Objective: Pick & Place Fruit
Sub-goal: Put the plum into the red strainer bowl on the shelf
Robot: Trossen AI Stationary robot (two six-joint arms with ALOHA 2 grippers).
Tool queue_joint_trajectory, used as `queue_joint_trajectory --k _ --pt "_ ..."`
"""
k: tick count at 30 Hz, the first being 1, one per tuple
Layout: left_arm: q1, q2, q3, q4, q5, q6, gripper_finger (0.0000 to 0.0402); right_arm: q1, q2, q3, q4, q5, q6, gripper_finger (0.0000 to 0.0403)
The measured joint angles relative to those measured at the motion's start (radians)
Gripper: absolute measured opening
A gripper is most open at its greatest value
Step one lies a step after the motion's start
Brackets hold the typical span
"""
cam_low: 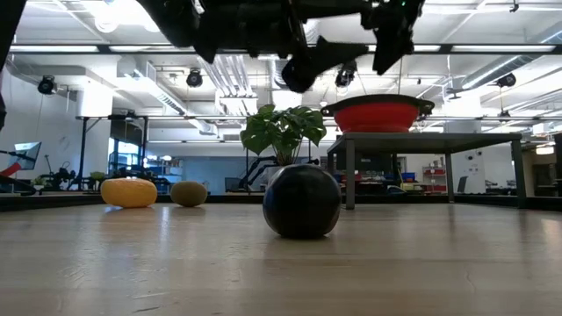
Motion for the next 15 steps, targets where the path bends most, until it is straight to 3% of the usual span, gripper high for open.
queue_joint_trajectory --k 15 --pt "-0.059 -0.145 0.0 -0.372 -0.132 0.197 0.0287 0.249 -0.259 -0.248 0.014 0.0 0.082 0.0136"
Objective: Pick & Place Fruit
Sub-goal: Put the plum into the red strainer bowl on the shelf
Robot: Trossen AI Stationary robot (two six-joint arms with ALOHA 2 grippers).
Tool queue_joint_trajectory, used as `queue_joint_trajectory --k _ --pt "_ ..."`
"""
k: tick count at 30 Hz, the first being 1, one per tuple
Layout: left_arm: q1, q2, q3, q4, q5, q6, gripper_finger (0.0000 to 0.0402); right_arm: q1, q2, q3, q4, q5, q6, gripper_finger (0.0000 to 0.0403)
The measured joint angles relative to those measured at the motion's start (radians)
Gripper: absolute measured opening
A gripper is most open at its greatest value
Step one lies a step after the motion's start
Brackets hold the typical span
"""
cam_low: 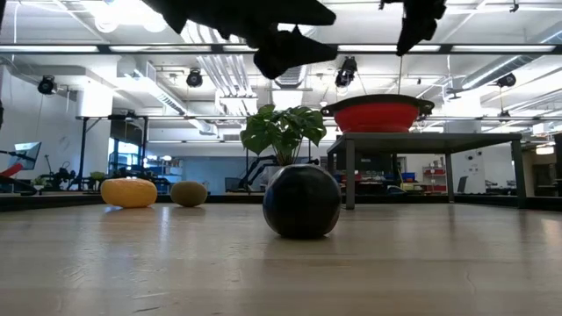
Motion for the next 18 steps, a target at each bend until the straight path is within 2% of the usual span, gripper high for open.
queue_joint_trajectory --k 3,8,10,14,18 --pt "-0.051 0.0 0.0 -0.036 -0.059 0.044 0.0287 0.02 -0.041 -0.057 0.02 0.0 0.002 0.0129" --pt "-0.19 0.0 0.0 -0.107 -0.373 0.191 0.0287 0.021 -0.084 -0.117 0.035 0.001 0.001 0.0123" --pt "-0.238 0.001 0.0 -0.097 -0.465 0.213 0.0287 0.019 -0.093 -0.132 0.05 0.003 -0.005 0.0123" --pt "-0.276 0.003 0.0 -0.08 -0.495 0.141 0.0287 0.019 -0.097 -0.138 0.058 0.005 -0.004 0.0131" --pt "-0.278 0.003 0.0 -0.129 -0.496 0.047 0.0298 0.019 -0.095 -0.137 0.069 0.023 -0.002 0.0145"
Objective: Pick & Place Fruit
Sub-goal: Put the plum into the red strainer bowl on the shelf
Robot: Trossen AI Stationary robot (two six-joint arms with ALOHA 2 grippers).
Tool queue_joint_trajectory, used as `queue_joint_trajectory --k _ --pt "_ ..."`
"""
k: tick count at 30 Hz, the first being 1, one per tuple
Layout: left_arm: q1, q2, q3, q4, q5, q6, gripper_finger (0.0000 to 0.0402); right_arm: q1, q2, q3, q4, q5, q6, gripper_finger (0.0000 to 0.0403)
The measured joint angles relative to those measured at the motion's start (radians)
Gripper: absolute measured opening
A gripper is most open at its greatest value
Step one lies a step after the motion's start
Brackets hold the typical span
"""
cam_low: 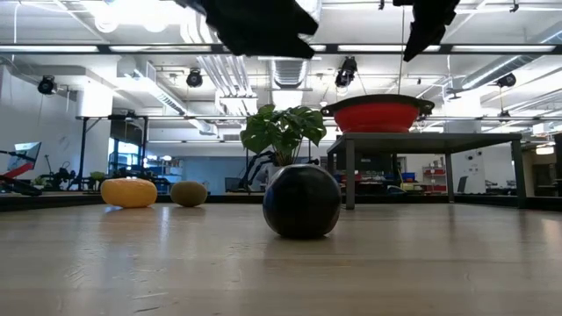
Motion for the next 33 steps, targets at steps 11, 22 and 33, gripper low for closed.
queue_joint_trajectory --k 11,22,33 --pt "0.01 0.068 0.0 -0.022 0.041 -0.031 0.034 0.0 -0.001 0.001 0.006 0.006 0.001 0.0171" --pt "0.004 0.161 0.0 -0.015 0.064 -0.13 0.034 0.0 -0.001 -0.001 0.006 0.005 0.0 0.0143" --pt "-0.02 0.237 0.0 0.015 0.117 -0.147 0.0342 0.0 -0.001 -0.003 0.008 0.004 0.0 0.0133"
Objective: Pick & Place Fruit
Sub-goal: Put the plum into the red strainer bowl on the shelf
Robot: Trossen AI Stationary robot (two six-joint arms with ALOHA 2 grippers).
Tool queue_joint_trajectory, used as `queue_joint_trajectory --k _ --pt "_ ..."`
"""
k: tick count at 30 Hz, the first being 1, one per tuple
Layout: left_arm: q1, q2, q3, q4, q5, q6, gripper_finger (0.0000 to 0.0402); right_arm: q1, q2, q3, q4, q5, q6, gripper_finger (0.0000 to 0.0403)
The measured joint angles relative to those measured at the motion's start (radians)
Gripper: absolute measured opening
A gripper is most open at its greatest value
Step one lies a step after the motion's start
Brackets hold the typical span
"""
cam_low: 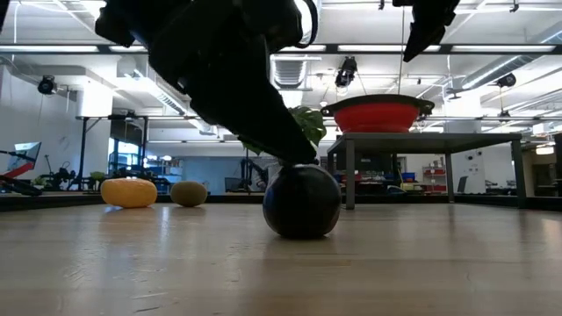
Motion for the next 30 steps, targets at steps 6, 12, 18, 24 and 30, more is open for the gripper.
queue_joint_trajectory --k 6,12,18,24,30 --pt "-0.001 0.042 0.0 0.015 0.0 0.003 0.0342 0.0 0.0 0.0 0.005 0.0 0.0 0.0154" --pt "-0.001 0.097 0.0 0.064 -0.003 0.014 0.0342 0.0 0.0 0.0 0.018 -0.001 0.0 0.0171" --pt "-0.001 0.107 0.002 0.069 -0.004 0.027 0.034 0.0 0.001 0.0 0.019 -0.001 0.0 0.018" --pt "-0.001 0.106 0.002 0.069 -0.005 0.029 0.0322 0.0 0.001 0.0 0.022 -0.001 0.0 0.0172" --pt "0.0 0.106 0.002 0.069 -0.006 0.028 0.0285 0.0 0.001 0.0 0.021 -0.001 0.0 0.0151"
